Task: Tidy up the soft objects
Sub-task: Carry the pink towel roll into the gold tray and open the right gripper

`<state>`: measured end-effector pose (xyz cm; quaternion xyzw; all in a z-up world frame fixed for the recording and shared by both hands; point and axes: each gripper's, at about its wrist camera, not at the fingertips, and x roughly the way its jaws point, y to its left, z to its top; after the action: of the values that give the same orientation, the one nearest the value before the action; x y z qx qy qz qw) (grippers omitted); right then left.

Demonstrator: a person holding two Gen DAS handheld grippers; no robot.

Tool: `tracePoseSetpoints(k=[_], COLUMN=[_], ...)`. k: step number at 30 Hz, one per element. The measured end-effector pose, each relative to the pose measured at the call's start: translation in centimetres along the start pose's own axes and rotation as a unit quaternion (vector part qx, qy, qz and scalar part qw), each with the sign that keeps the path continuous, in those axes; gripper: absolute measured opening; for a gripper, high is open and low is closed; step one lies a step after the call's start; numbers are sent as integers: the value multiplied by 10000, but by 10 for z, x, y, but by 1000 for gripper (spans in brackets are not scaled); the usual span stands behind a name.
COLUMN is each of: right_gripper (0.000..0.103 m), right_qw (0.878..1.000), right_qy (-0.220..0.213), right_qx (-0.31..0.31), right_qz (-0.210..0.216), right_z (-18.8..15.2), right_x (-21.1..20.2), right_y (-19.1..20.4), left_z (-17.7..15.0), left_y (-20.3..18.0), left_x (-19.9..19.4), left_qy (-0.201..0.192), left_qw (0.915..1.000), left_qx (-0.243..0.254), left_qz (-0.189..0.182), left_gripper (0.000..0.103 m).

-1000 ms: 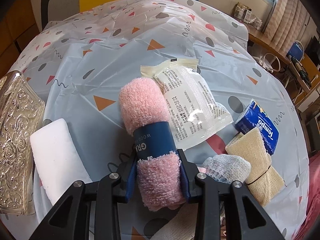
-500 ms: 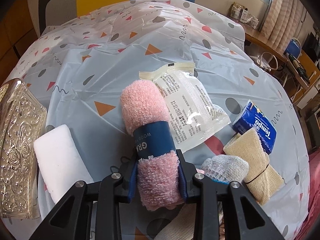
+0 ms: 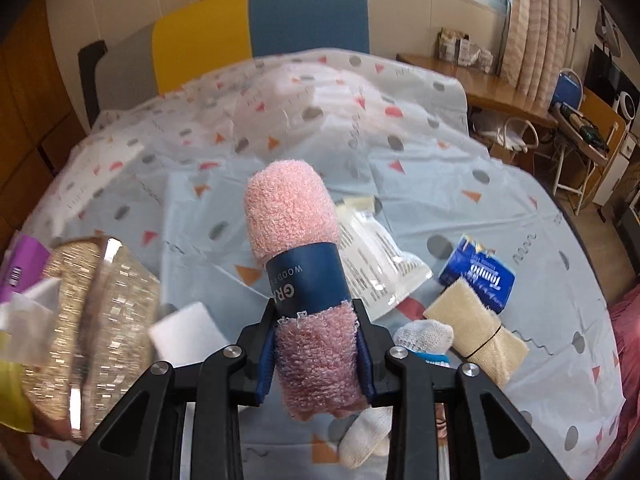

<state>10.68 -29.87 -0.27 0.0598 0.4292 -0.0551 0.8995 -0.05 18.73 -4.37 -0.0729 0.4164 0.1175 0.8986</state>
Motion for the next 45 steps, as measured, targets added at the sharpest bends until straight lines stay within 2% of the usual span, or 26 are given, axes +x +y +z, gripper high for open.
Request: tracePoseSetpoints(k=[3,7,10,12,16,21,24,28,31,35,41,45], right_gripper=[32,32,32,32,33,33,33,36,38,42,46,46], right_qw=[9989,9904,9731,9592,9373,9171,9112,9161,9210,9241,9268,9285], right_qy=[-257,-634,-786,-720,-86,1038,1457,1724,1687,1500,881,348], right_qx=[-245,-779,-1381,-1780,-2311,-2654,-2733,-2652,-2663,-2775,-2867,-2820], right_qz=[297,945,1668,2077,2607,2787,2715,2465,2289,2156,2259,2389], right_z=[9,15,8,-2,-32,-77,-98,-111,-113,-115,-103,-89], right_x=[-32,-82,-117,-131,-118,-61,-29,2,14,9,-20,-51], right_y=[29,93,153,192,264,337,363,378,381,373,354,328], left_z=[0,-1,-1,-1,-1,-3,-4,-5,-6,-7,-7,-7], left_y=[1,6,9,11,20,33,43,50,52,50,46,44], left_x=[-1,-1,-1,-4,-11,-19,-21,-21,-21,-21,-25,-25], left_qy=[-14,-60,-66,-122,-245,-388,-415,-425,-415,-423,-478,-462], left_qw=[10000,10000,9999,9998,9994,9985,9980,9977,9976,9977,9976,9977], left_qx=[-10,-47,-80,-66,-130,-162,-257,-336,-372,-365,-292,-277], left_qz=[4,48,88,162,223,356,400,417,405,386,402,406], left_gripper=[77,77,77,77,81,82,82,82,82,82,82,82])
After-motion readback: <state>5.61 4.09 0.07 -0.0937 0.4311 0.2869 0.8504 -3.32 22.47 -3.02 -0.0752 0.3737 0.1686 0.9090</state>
